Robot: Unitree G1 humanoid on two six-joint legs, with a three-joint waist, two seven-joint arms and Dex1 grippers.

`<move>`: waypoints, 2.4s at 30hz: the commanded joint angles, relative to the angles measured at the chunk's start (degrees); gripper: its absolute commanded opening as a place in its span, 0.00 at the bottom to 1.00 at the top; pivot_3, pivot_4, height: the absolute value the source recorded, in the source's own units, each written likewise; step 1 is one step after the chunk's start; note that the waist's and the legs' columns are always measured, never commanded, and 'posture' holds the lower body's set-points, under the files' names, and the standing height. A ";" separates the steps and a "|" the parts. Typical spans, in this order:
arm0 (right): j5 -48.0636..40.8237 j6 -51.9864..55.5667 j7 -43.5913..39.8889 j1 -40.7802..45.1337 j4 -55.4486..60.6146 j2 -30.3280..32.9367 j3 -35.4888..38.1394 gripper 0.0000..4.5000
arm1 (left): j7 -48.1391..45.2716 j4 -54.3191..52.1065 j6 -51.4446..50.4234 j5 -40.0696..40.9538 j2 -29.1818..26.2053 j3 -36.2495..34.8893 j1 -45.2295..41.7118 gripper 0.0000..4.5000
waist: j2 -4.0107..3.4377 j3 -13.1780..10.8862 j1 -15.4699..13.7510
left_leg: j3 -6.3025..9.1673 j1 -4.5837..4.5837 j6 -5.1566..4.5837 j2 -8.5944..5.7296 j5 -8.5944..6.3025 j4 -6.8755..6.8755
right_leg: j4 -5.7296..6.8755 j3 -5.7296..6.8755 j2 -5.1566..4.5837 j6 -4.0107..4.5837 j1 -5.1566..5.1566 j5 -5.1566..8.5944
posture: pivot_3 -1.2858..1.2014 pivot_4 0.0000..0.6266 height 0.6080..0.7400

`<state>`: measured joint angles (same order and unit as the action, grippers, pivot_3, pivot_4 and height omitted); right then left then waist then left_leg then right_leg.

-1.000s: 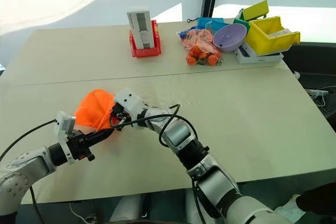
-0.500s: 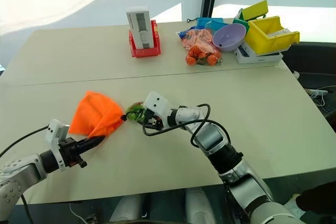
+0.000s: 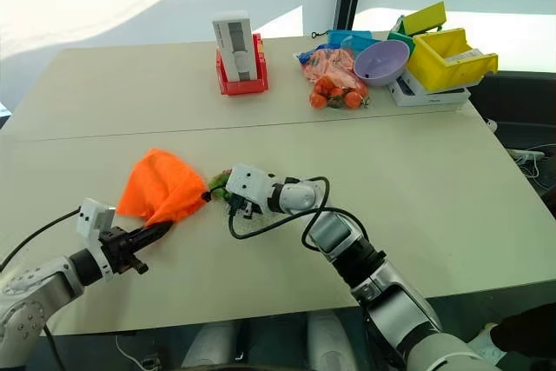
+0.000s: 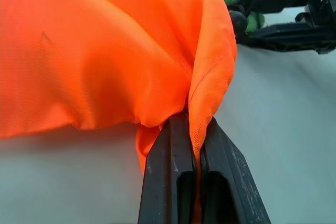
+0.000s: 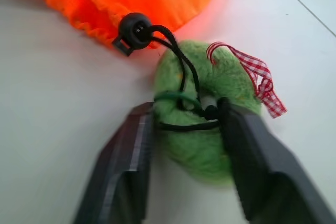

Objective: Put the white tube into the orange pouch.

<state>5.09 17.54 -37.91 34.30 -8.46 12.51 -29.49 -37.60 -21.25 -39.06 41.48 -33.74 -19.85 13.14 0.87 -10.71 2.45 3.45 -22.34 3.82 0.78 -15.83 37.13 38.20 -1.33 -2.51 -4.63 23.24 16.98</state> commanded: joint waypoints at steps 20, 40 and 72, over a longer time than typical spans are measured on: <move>-13.22 13.31 -5.45 -10.07 28.31 11.99 15.98 0.00 | -13.82 -1.62 -1.62 2.28 -16.93 5.92 -20.42 0.88 | -0.04 -0.03 -1.48 | -0.01 -0.02 -0.01 -0.11 0.00 0.00 | -0.04 0.05 0.20 0.01 -0.05 0.01 | 0.52 0.24 1.00; -12.35 13.24 -2.95 -7.66 28.93 10.97 13.90 0.00 | -28.83 38.43 39.35 -30.69 -2.95 31.20 -50.23 0.88 | -0.03 -0.03 -1.44 | -0.07 -0.17 -0.02 0.04 0.01 0.04 | -0.04 0.04 0.54 -0.01 0.09 0.01 | 0.52 0.24 1.00; -11.97 12.74 -1.70 -7.39 27.46 11.30 13.02 0.00 | -25.03 29.46 32.80 -31.57 -4.44 28.61 -42.33 0.01 | -0.04 -0.03 -1.41 | -0.04 -0.13 -0.02 0.08 0.01 0.23 | 0.18 0.01 0.59 0.00 0.06 0.01 | 0.52 0.24 1.00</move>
<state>-6.99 31.27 -39.82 25.85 17.87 23.65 -17.57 -62.28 9.94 -6.05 8.91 -37.59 10.51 -29.37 0.84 -10.73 1.04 3.40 -22.47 3.80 0.86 -15.81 37.37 38.38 -1.32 -1.92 -4.63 23.31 16.98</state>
